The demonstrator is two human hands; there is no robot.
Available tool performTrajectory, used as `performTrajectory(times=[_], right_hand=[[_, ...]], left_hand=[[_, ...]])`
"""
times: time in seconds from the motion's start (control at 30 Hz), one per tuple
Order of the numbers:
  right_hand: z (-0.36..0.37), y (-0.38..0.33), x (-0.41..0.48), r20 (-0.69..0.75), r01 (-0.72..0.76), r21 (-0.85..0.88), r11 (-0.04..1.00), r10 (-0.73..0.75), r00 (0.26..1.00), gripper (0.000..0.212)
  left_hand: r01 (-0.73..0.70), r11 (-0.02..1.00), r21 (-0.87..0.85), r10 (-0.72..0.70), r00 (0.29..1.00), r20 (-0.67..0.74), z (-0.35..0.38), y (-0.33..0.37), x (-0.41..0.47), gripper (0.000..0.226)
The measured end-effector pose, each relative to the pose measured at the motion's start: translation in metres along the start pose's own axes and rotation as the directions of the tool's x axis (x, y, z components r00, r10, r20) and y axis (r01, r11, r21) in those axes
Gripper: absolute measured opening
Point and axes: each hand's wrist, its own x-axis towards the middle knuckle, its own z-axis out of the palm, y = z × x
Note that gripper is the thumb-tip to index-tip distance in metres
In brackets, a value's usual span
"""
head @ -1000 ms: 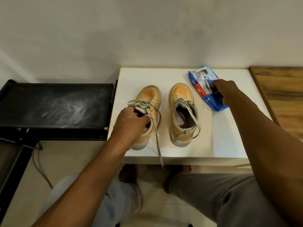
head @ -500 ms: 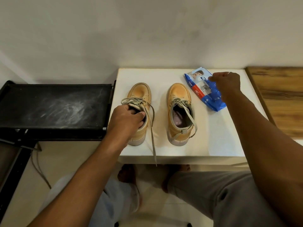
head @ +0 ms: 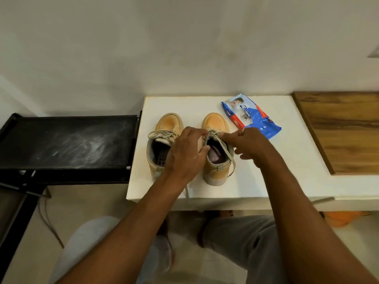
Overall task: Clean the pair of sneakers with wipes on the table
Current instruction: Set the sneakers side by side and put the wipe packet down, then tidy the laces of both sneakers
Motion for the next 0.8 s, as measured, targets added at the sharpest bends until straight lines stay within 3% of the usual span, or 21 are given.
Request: performTrajectory(times=[0.2, 0.3, 0.47, 0.63, 0.8], right_hand=[[-0.006, -0.003, 0.008, 0.101, 0.016, -0.017, 1.0, -0.014, 0.995, 0.022], [-0.012, -0.005, 0.018, 0.181, 0.026, -0.053, 0.998, -0.016, 0.983, 0.022], [-0.015, -0.007, 0.029, 0.254, 0.046, -0.108, 0.993, -0.017, 0.967, 0.024], [-0.018, -0.01, 0.032, 0.266, 0.048, -0.109, 0.993, -0.018, 0.964, 0.026], [-0.015, -0.013, 0.031, 0.215, 0.08, -0.136, 0.987, -0.049, 0.975, 0.022]], left_hand=[[-0.146, 0.985, 0.091, 0.15, 0.988, -0.029, 0.017, 0.001, 0.021, 0.05], [-0.221, 0.951, 0.215, 0.213, 0.975, 0.061, 0.02, 0.007, 0.026, 0.046], [-0.213, 0.927, 0.31, 0.175, 0.974, 0.145, 0.026, 0.011, 0.029, 0.047], [-0.166, 0.916, 0.364, 0.138, 0.985, 0.101, 0.031, 0.012, 0.03, 0.053], [-0.186, 0.862, 0.472, 0.151, 0.982, 0.11, 0.033, 0.018, 0.031, 0.035]])
